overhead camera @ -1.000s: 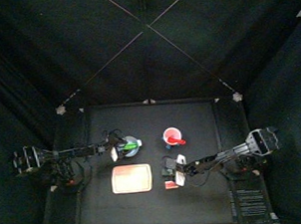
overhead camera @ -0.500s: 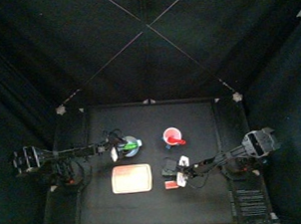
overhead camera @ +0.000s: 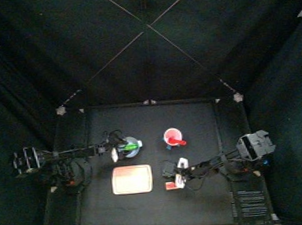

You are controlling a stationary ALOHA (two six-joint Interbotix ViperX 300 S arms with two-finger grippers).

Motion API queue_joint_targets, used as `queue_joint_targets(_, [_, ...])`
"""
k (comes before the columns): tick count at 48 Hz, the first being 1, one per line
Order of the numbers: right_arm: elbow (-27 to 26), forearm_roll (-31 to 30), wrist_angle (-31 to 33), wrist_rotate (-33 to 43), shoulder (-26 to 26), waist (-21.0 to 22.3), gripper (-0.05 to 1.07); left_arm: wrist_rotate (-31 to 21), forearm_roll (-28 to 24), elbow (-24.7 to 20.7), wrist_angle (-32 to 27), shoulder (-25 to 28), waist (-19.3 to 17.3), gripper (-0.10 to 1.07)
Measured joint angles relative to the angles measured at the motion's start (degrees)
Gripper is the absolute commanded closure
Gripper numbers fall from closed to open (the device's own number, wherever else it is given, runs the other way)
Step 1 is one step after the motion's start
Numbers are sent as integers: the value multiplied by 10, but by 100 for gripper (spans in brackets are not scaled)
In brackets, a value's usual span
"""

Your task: Grab green sushi roll

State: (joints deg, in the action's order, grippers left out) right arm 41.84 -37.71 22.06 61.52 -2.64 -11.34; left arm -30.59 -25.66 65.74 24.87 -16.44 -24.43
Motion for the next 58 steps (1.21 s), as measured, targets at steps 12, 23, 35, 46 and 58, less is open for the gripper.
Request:
queue_joint_targets(12, [-1, -4, 0, 0, -1, 4, 16, 0, 0, 0, -1, 0, 0, 4])
queue_joint_targets(23, [-1, -4, 0, 0, -1, 7, 29, 0, 1, 0, -1, 0, 0, 4])
queue_joint_targets(35, [-3, -4, 2, 0, -1, 8, 38, -1, 0, 0, -1, 0, 0, 4])
queue_joint_targets(46, [-9, -2, 17, 1, 17, 8, 39, 0, 1, 0, -1, 0, 2, 4])
queue_joint_targets(58, [-11, -2, 19, 4, 41, 9, 39, -1, 1, 0, 0, 0, 2, 4])
